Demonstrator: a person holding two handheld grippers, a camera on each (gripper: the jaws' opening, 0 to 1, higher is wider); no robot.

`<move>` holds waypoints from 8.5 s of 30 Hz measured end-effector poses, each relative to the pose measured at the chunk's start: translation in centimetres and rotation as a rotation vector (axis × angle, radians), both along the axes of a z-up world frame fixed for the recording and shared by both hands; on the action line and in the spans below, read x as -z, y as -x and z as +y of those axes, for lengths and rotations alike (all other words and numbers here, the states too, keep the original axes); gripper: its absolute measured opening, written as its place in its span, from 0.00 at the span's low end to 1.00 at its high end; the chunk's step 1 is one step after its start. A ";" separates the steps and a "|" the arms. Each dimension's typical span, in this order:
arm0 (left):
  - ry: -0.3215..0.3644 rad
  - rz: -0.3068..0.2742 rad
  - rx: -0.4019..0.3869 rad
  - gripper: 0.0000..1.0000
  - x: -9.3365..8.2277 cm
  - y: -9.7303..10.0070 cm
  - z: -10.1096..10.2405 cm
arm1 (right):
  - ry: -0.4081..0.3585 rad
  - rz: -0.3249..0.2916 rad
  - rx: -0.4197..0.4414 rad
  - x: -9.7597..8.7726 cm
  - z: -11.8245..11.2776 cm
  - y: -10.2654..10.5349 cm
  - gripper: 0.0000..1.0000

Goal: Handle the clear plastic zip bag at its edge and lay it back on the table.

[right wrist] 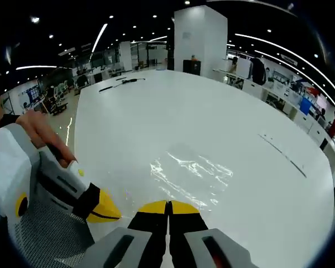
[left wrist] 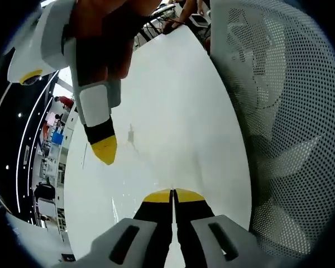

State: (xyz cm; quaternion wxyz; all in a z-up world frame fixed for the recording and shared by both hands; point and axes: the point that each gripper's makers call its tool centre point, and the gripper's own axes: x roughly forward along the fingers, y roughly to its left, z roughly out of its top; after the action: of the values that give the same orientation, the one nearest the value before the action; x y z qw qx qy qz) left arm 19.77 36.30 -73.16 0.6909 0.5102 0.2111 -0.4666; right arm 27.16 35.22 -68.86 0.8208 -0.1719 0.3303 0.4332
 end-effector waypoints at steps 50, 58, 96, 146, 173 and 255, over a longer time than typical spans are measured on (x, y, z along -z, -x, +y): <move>0.026 0.018 -0.070 0.00 0.5 -0.5 0.8 | 0.003 -0.084 -0.027 -1.7 0.9 -0.9 0.00; 0.026 0.008 -0.078 0.00 0.3 -0.8 1.0 | 0.004 -0.079 -0.036 -1.6 0.8 -0.7 0.00; 0.053 -0.033 -0.223 0.00 -1.3 -4.5 2.3 | 0.082 -0.040 -0.137 2.4 0.4 1.0 0.00; 0.135 0.123 -0.346 0.10 1.7 -3.5 2.5 | 0.010 0.062 0.023 4.0 -2.7 2.5 0.04; 0.325 0.239 -0.560 0.38 1.4 -2.0 7.7 | -0.062 0.063 0.100 3.7 -7.9 3.8 0.37; 0.692 0.351 -0.928 0.76 -0.3 1.4 9.6 | -0.166 0.053 0.246 1.9 -14.8 8.4 0.97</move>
State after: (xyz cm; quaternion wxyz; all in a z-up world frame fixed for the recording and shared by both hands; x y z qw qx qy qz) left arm 18.33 45.94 -72.83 0.9030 0.0260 0.3584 -0.2353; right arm 18.79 20.41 -70.76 0.8701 -0.0501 0.3335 0.3595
